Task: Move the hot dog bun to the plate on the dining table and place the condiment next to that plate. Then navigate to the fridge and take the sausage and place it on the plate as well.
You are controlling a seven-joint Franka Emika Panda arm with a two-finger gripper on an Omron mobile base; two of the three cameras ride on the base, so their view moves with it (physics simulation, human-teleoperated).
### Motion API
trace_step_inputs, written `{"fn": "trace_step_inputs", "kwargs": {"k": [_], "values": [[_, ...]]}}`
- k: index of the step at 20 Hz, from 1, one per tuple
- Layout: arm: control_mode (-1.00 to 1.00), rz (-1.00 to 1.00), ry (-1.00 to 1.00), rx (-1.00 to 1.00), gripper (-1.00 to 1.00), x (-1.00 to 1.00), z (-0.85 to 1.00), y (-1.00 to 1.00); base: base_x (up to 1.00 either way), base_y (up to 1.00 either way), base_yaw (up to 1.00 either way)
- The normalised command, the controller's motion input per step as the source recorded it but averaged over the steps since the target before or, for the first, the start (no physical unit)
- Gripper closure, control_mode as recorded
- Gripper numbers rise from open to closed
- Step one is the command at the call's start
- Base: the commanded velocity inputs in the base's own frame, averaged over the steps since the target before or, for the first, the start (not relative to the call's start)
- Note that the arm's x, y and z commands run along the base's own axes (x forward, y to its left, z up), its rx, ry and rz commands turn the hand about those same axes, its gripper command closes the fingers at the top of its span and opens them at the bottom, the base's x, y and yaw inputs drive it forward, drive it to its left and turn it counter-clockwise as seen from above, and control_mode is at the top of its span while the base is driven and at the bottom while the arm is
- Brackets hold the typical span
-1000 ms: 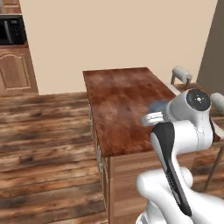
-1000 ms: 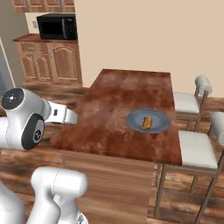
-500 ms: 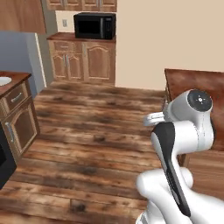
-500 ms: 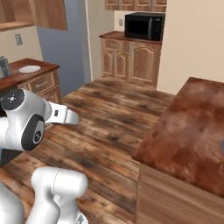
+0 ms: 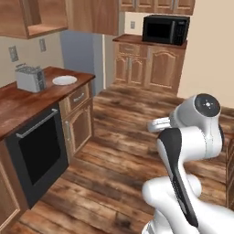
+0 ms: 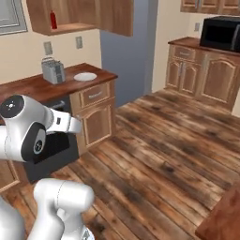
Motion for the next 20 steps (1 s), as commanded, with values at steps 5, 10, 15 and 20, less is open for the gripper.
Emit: {"fn": "trace_step_inputs", "kwargs": {"k": [5,10,15,20], "values": [[1.00,0.00,0.00,0.00,-1.00,0.00,0.00,0.00,1.00,0.06,0.36],[1.00,0.00,0.00,0.00,-1.00,0.00,0.00,0.00,1.00,-0.10,0.30],[1.00,0.00,0.00,0.00,-1.00,0.00,0.00,0.00,1.00,-0.25,0.26],[1.00,0.00,0.00,0.00,-1.00,0.00,0.00,0.00,0.82,-0.30,0.36]]}}
